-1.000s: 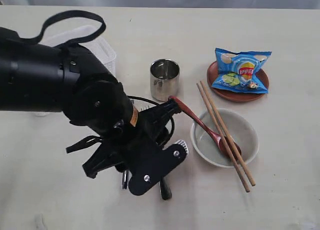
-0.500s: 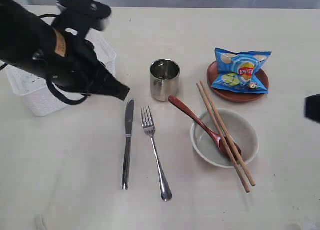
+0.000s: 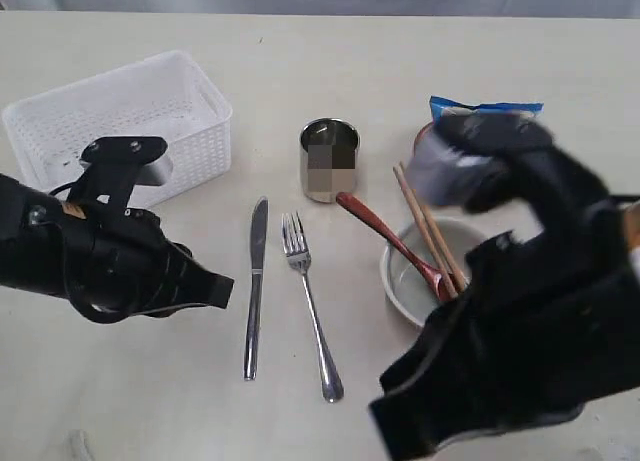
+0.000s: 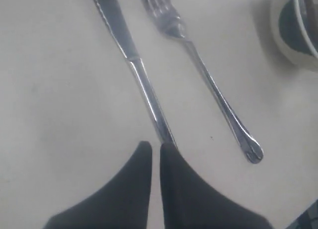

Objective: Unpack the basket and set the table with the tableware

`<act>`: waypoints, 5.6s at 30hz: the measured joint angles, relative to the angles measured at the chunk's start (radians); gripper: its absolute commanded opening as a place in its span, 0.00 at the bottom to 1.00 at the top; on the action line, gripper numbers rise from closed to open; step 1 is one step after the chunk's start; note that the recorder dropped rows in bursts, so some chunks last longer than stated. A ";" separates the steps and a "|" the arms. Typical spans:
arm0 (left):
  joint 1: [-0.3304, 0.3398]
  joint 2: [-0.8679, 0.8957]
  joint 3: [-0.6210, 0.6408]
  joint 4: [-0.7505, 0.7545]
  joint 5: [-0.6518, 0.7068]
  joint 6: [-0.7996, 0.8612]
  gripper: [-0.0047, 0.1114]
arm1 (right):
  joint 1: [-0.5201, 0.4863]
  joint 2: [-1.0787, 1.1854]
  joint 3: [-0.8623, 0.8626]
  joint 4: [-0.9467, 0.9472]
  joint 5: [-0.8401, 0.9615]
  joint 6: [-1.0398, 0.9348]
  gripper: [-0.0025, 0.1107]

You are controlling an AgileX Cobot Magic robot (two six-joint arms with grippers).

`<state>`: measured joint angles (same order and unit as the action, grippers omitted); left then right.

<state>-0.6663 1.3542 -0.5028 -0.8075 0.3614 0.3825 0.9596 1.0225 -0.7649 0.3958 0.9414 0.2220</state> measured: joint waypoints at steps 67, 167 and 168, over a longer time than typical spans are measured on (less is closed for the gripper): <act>0.001 0.320 -0.083 -0.188 -0.245 0.245 0.04 | 0.174 0.487 0.000 -0.282 -0.399 0.211 0.03; 0.038 0.359 -0.135 -0.093 0.076 0.229 0.04 | 0.174 0.463 0.000 -0.282 -0.289 0.168 0.03; 0.036 0.359 -0.131 -0.093 0.076 0.227 0.04 | 0.174 0.463 0.000 -0.282 -0.291 0.168 0.03</act>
<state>-0.6298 1.7136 -0.6336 -0.9009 0.4373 0.6099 1.1336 1.4855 -0.7649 0.1135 0.6505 0.3901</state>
